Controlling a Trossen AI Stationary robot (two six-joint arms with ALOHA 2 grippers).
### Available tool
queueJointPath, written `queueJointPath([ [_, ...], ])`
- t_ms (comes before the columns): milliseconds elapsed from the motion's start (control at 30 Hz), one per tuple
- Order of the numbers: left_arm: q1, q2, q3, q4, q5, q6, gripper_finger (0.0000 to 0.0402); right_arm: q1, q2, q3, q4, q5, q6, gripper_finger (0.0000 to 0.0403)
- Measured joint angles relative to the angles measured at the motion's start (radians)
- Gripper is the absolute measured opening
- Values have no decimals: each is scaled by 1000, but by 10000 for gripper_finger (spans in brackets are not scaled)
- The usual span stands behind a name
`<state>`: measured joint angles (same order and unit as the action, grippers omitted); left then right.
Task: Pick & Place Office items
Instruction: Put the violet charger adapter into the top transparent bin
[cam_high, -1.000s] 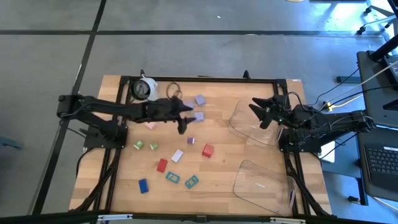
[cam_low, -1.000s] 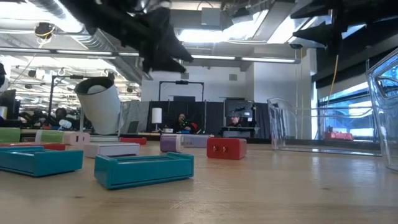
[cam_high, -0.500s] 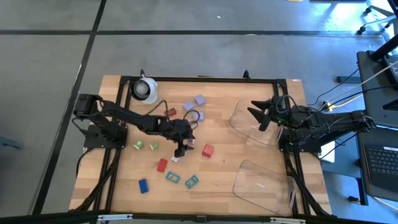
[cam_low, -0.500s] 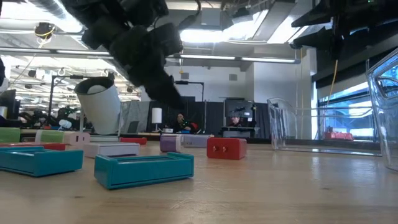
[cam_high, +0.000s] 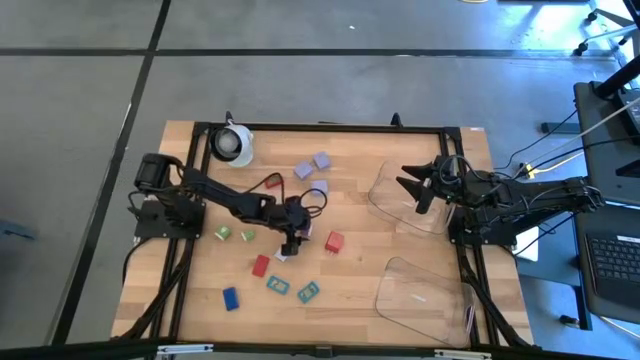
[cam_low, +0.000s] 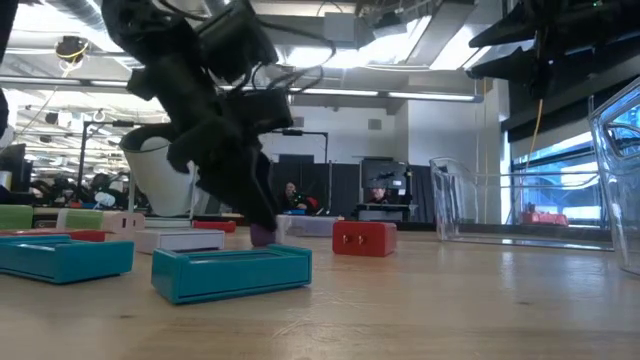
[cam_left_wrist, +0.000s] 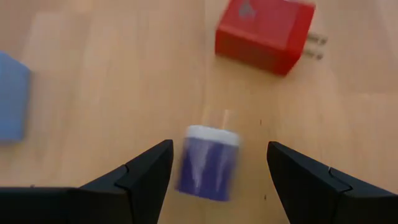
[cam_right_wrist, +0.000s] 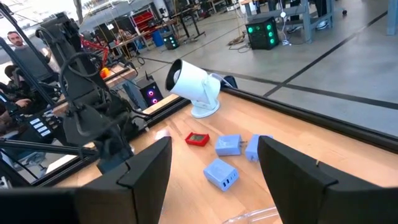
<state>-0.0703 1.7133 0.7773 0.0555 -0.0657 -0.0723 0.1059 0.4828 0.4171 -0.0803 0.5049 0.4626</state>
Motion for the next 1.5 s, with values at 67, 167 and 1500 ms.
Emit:
queueJointPath([
  [67,6,19,0,13,-20,-1,258,0,1,0,0,0,0,242],
  [167,19,41,0,24,-29,-8,253,0,4,0,-3,0,0,242],
  [1500,120,-42,266,329,-301,276,136,-72,236,96,27,-155,348,242],
])
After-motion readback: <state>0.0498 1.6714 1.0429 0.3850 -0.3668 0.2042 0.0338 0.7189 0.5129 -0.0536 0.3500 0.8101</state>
